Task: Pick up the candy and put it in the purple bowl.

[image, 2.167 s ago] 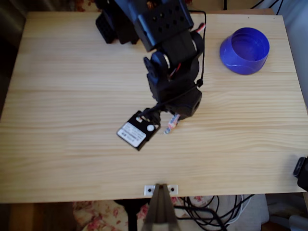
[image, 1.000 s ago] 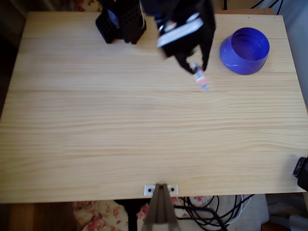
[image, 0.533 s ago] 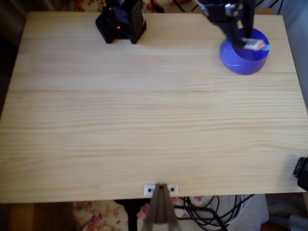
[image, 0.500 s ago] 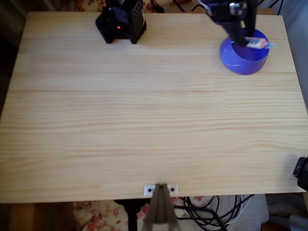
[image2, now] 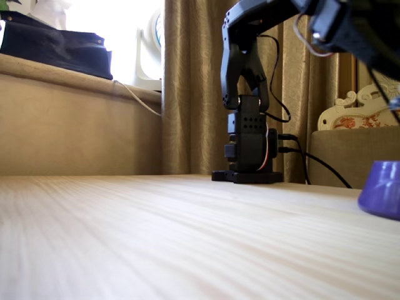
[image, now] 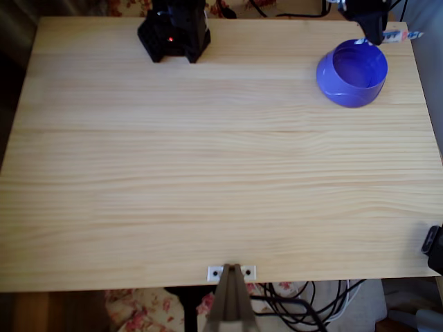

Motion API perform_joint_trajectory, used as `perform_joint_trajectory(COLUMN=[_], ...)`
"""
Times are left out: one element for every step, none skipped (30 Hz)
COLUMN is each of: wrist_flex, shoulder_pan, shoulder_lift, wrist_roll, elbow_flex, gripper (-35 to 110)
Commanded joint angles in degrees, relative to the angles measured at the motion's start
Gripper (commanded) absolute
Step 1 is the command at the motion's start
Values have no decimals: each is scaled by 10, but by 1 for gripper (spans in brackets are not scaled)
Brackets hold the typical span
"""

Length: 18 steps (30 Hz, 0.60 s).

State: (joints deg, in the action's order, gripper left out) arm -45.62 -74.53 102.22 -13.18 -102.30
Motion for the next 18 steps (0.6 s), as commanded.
perform_joint_trajectory(wrist_flex=[-1,-1,0,1,-2,-6,-11,-16,-19,-24,-25,-26,-27,-28,-28,-30,-31,-33], shoulder_pan=[-32,-34,-34,-34,-34,-34,-34,-35,-37,-39,-39,-40,-39,-38,-36,-35,-34,-33], shoulder_lift=[-7,-9,-9,-7,-6,-6,-5,-5,-5,-6,-7,-8,-9,-10,-10,-10,-9,-8], wrist_roll=[3,-2,-10,-17,-22,-29,-33,-36,-37,-37,-37,-38,-38,-37,-35,-35,-34,-33], elbow_flex=[72,71,67,64,64,65,67,69,71,73,74,74,75,76,76,76,76,78], gripper=[0,0,0,0,2,6,9,12,13,15,15,18,18,18,18,18,18,18])
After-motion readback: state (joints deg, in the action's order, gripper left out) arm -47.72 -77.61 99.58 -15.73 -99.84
